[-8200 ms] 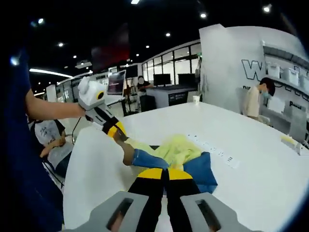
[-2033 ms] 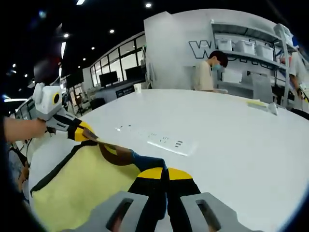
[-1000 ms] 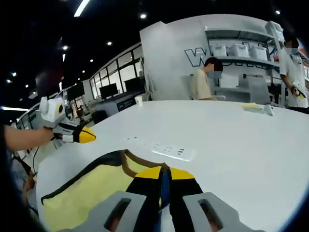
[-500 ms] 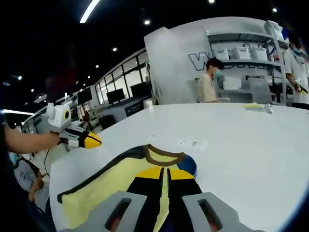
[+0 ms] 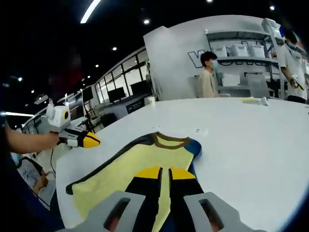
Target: Fold the garment on the visible template until the final outline fits inside the template.
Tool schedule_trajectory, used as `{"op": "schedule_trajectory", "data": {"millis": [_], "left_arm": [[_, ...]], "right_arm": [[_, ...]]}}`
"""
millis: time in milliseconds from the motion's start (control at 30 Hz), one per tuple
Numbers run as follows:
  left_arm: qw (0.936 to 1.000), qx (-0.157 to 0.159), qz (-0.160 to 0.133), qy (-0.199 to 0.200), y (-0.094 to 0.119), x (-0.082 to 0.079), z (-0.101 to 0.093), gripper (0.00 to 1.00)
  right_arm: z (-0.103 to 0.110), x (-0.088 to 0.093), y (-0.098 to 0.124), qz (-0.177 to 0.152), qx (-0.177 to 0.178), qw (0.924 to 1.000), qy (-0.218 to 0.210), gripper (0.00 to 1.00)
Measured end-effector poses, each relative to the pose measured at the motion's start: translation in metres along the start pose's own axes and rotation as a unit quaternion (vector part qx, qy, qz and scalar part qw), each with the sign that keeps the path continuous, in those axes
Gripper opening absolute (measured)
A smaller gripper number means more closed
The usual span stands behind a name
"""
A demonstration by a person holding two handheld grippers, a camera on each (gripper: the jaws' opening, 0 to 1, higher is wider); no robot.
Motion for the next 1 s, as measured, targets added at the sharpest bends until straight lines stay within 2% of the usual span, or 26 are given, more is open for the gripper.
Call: {"op": "schedule_trajectory", "data": {"millis": [33, 300, 667, 1000], "left_arm": [[1.0, 0.003, 0.001, 0.007, 0.008, 0.003, -0.006, 0.05], [1.0, 0.004, 0.001, 0.008, 0.019, 0.012, -0.013, 0.04], [0.9999, 0.005, 0.005, 0.014, 0.052, 0.031, -0.037, 0.06], [0.9996, 0.007, 0.007, 0.027, 0.076, 0.051, -0.058, 0.16]], "right_arm": [[0.004, 0.007, 0.005, 0.002, 0.0, 1.0, -0.005, 0.02], [0.021, 0.027, 0.023, 0.013, 0.004, 0.9999, -0.008, 0.02], [0.04, 0.058, 0.05, 0.022, 0.014, 0.9994, -0.022, 0.05], [0.06, 0.077, 0.068, 0.022, 0.017, 0.999, -0.034, 0.09]]}}
Point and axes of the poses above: the point that each gripper's makers call its tool centre point, and the gripper's own axes: y roughly backward along the fingers, z roughly to its left, x roughly out of its underside, the point moved 4 cm from there along y, roughly backward along the fingers, and after that the axes turned 12 degrees about -x, right-handed, at the moved point
